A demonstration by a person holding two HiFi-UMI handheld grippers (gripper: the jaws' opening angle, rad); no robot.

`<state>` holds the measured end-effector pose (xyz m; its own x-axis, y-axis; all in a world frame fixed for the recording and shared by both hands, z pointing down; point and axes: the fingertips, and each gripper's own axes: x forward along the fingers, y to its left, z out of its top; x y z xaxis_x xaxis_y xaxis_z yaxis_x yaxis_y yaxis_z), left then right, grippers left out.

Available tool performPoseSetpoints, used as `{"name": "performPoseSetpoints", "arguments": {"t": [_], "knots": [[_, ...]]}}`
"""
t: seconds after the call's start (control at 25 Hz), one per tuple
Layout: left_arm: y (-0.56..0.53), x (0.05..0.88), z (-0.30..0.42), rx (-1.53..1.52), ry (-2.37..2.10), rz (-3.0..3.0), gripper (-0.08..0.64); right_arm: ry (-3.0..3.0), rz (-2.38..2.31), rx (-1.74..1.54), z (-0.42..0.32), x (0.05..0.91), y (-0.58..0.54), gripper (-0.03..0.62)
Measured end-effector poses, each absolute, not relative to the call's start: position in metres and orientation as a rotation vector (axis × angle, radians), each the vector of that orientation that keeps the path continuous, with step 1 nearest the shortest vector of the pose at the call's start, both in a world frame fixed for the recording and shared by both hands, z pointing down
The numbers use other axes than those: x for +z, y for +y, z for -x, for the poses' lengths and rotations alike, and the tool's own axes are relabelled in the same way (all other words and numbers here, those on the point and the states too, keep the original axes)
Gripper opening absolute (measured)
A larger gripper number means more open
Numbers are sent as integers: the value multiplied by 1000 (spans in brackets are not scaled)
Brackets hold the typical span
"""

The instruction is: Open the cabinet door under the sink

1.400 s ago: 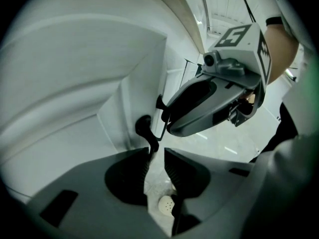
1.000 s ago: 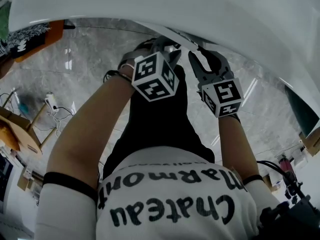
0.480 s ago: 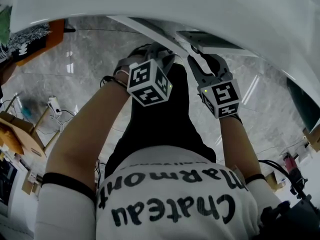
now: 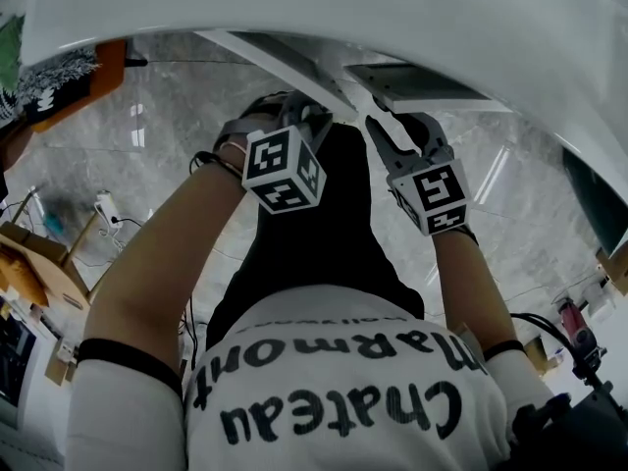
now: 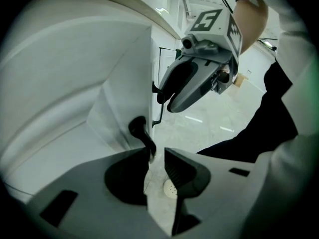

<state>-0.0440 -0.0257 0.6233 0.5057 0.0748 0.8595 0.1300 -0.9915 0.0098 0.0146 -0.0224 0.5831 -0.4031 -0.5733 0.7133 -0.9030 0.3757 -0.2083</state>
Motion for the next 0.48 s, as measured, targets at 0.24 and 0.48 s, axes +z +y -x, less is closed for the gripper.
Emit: {"name": "performPoseSetpoints", "arguments": {"t": [0.24,0.48], "knots": [[-16,622,54,-1529,-233,2640,79,-2116,-1201,764,-15,582,-10,127],[-11,624,64,-1536,-290,2587,81,-2122,-1139,731,-13,583,3,127]]}}
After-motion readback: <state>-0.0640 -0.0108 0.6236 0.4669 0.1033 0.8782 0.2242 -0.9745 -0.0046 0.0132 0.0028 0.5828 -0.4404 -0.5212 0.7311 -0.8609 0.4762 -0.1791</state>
